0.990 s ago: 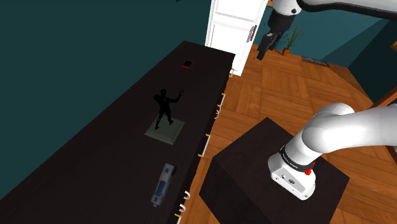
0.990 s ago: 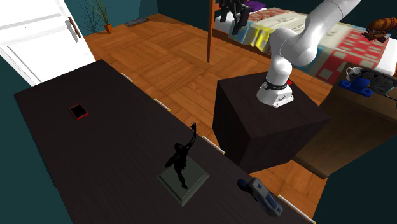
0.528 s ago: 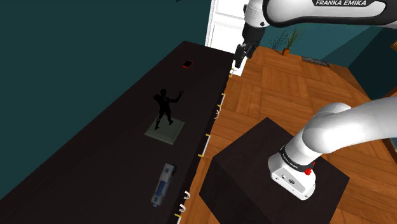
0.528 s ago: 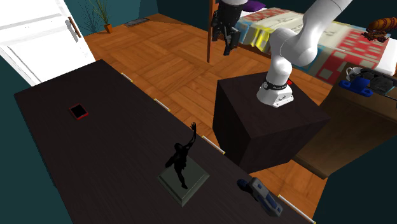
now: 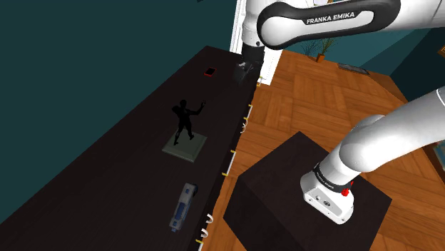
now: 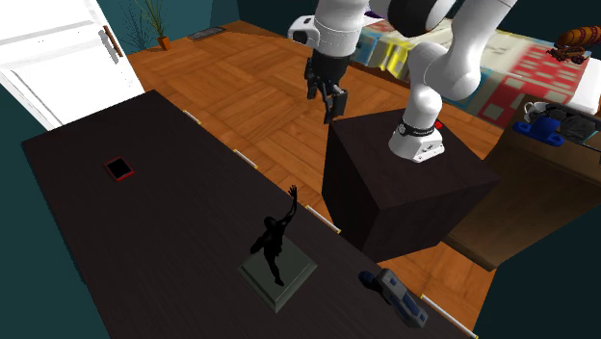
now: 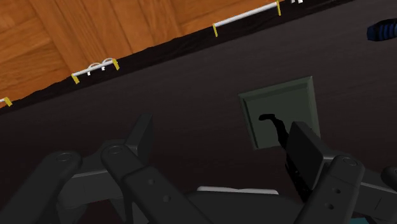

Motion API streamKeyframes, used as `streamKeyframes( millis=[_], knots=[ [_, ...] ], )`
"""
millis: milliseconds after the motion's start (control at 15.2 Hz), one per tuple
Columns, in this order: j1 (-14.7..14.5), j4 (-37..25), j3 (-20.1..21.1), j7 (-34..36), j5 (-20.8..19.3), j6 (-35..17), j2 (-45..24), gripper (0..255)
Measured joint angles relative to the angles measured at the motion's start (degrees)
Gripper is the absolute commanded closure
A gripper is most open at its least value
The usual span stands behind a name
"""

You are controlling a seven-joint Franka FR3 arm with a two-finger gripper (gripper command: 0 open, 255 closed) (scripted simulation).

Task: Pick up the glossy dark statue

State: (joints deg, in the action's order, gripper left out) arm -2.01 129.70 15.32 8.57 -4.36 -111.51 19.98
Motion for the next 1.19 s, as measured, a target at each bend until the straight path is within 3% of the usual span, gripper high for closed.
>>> streamKeyframes(
  millis=[528,1188],
  knots=[
    [-1.07,-9.13,5.23,9.56,-4.32,-5.31,-16.92,0],
    [-6.42,-27.29,6.92,20.12,-12.83,-5.80,-39.64,0]
  ],
)
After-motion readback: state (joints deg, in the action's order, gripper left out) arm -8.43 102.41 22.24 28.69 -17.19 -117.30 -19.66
